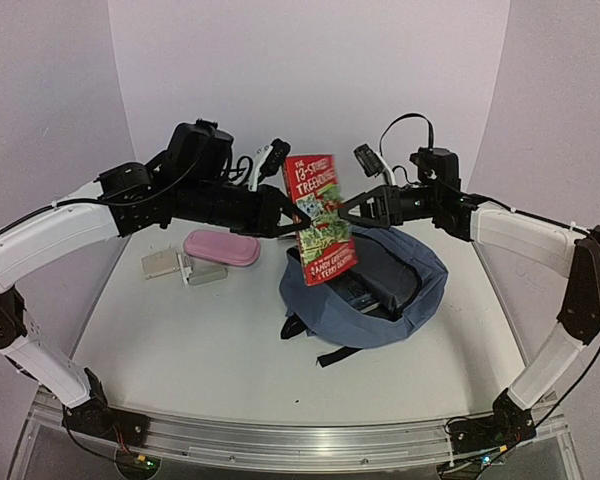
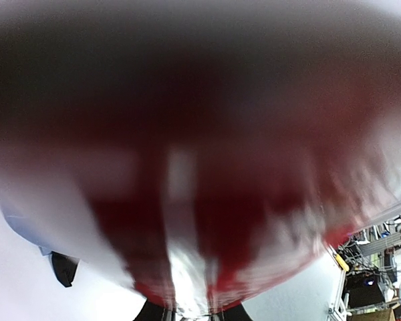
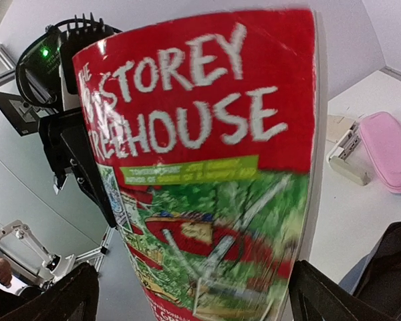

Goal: Pack the student bag
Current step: Pick up the book from the center of the board.

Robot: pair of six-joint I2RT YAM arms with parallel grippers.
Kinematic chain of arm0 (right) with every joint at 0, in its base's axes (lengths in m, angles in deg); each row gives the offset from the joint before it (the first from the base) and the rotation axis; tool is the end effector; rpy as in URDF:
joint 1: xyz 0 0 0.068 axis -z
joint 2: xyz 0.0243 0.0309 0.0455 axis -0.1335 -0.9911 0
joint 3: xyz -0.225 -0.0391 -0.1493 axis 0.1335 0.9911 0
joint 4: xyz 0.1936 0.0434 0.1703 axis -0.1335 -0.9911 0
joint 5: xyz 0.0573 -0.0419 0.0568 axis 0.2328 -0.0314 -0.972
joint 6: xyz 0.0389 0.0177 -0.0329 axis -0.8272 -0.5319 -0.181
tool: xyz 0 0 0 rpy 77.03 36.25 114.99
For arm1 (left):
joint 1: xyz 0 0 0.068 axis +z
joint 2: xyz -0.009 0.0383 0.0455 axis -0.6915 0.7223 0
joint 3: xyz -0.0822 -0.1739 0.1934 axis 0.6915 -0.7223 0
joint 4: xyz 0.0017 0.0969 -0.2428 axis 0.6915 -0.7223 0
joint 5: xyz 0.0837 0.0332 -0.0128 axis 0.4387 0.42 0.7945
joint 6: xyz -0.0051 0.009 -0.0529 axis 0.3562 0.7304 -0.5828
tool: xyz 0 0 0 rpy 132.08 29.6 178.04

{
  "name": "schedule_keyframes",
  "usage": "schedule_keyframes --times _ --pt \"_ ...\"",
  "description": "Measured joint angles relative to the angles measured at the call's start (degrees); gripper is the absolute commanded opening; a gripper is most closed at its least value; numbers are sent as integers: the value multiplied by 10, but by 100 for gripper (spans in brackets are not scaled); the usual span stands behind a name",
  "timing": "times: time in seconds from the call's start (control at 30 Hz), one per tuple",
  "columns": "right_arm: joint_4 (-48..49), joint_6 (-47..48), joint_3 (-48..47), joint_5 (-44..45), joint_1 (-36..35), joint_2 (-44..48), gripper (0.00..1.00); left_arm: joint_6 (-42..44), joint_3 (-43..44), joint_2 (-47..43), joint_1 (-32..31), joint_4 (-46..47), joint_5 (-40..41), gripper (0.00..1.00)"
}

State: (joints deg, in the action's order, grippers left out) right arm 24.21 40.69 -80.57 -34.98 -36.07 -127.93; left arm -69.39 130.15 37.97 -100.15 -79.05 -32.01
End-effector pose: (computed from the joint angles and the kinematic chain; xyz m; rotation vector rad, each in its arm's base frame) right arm 0.3088 0.2061 0.3417 -1.1547 1.5645 1.7096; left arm 0.1781 -0.2853 0.4094 0.7085 2.0809 -1.1804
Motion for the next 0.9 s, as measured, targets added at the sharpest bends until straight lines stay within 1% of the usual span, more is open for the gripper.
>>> schedule_keyframes --times 0.27,0.3,0.33,0.47,0.57,0.6,0.63,0.67,0.73,0.77,0.8,0.83,0.9 --pt "-4 -30 -5 -37 7 -8 98 2 0 -27 3 17 -21 0" --pt "-5 -32 -5 -43 7 -8 95 2 0 -32 4 19 -22 0" --pt "-6 -35 -6 -49 6 -8 91 2 0 -36 5 21 -23 0" --pt "-6 -47 -16 -67 -4 -8 59 1 0 -39 9 34 -26 0" --pt "-7 -57 -23 -76 -15 -5 41 -4 -3 -39 15 42 -27 2" --pt "-7 -63 -26 -78 -16 -4 35 -8 -6 -40 18 46 -26 7" --pt "-7 -67 -28 -80 -18 -4 26 -12 -11 -40 20 48 -24 15" --pt "-8 -71 -31 -80 -18 -3 16 -18 -16 -42 23 50 -20 22" --pt "-9 -78 -36 -80 -19 -3 3 -28 -28 -46 28 57 -13 40" --pt "-10 -86 -38 -78 -19 -3 0 -35 -35 -50 29 65 -5 45" --pt "-13 -96 -40 -74 -19 -2 0 -44 -44 -54 30 73 0 51" --pt "-16 -101 -41 -71 -19 -2 0 -51 -52 -58 31 82 6 55" --pt "-19 -110 -42 -63 -19 -2 0 -69 -69 -64 33 104 14 59"
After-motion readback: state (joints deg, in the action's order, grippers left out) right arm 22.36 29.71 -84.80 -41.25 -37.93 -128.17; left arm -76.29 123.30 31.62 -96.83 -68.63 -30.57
